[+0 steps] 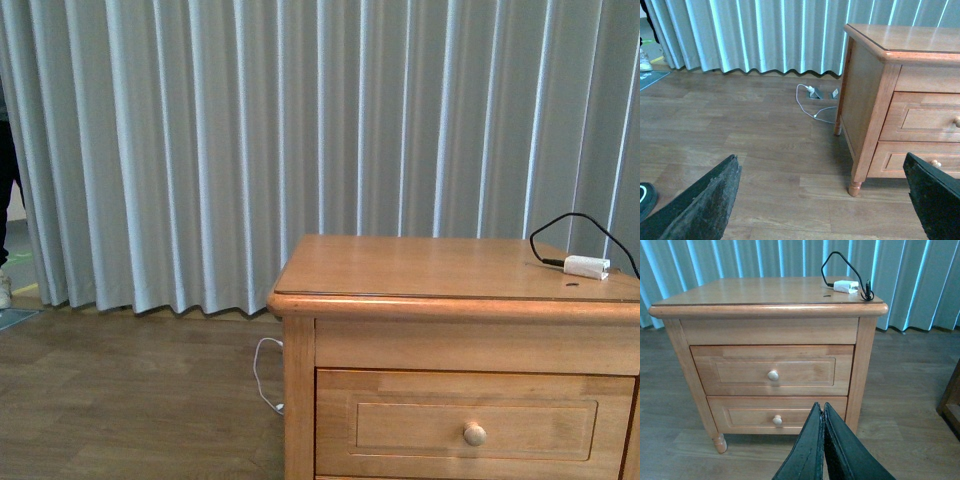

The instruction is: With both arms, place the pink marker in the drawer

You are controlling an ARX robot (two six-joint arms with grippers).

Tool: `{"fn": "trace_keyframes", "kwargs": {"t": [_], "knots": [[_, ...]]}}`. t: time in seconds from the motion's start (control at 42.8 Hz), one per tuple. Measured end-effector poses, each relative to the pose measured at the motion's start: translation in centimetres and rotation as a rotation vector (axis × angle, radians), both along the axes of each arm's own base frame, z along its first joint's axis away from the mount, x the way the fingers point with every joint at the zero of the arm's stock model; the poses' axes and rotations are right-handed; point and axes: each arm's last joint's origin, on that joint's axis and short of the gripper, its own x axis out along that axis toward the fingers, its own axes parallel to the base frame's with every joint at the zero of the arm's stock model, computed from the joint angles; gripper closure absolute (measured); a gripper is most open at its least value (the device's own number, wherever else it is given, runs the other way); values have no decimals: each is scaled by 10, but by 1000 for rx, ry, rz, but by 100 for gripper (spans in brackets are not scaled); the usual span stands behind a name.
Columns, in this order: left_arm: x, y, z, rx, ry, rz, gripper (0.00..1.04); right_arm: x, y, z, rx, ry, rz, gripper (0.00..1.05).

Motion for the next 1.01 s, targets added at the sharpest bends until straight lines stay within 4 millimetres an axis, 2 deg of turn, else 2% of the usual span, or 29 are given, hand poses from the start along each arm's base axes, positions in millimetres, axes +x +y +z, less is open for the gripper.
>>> {"fn": "trace_keyframes", "kwargs": {"t": [0.187, 0.398, 0.538, 0.702, 0.748, 0.818, 0.912, 1.006], "knots": [[0, 0, 0, 0, 0, 0, 6, -11, 0, -3, 0, 8, 2, 103], [0, 0, 0, 0, 0, 0, 6, -12, 0, -3, -1, 5, 2, 103], [0, 0, 0, 0, 0, 0, 6, -12, 0, -3, -2, 5, 2, 82], [0, 0, 0, 0, 0, 0, 6, -12, 0, -3, -2, 5, 2, 43], [0, 0, 0, 0, 0, 0, 6, -12, 0, -3, -2, 5, 2, 36], [0, 0, 0, 0, 0, 0, 6, -12, 0, -3, -2, 5, 2, 20], [0, 0, 0, 0, 0, 0, 6, -12, 0, -3, -1, 5, 2, 7], [0, 0, 0, 0, 0, 0, 6, -12, 0, -3, -2, 5, 2, 10]]}}
